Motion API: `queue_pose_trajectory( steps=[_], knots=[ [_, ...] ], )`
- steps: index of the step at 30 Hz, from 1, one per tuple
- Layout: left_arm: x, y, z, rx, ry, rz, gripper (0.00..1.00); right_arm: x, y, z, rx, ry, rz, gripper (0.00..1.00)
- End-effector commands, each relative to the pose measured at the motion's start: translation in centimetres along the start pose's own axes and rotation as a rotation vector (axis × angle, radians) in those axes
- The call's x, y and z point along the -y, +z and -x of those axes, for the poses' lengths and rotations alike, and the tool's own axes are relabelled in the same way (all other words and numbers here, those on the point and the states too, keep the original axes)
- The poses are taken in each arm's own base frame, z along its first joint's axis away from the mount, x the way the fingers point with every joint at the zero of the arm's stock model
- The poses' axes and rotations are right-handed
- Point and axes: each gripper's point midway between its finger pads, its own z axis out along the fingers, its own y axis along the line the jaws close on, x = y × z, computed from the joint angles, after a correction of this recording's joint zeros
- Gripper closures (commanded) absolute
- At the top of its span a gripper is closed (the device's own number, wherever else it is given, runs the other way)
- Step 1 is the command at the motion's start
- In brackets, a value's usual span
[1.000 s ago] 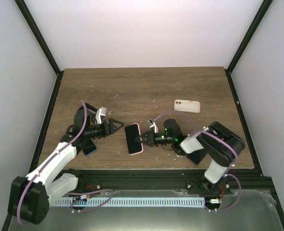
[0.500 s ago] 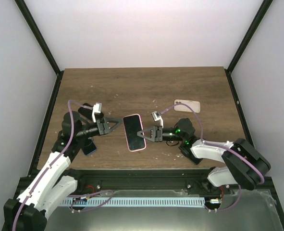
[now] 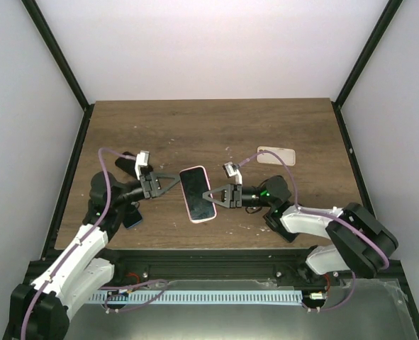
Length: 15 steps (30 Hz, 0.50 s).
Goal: Put the phone into the phone case
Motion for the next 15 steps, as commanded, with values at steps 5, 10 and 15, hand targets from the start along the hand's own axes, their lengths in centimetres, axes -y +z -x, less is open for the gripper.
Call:
queue_pose_trajectory(
  steps=[5, 10, 15],
  knots=[
    [0.2, 0.6, -0.4, -0.012, 0.012, -0.04, 0.65, -2.1, 0.7, 0.1, 0.0, -0.04, 0.099, 0.81],
    [-0.2, 0.8, -0.3, -0.011, 0.015, -0.03, 0.89, -1.6, 0.8, -0.3, -0.01, -0.026, 0.097, 0.79],
    [-0.7, 0.9, -0.4, -0.023, 0.008, 0.002, 1.0, -1.3, 0.7, -0.5, -0.008, -0.015, 0.088, 0.74]
  ],
)
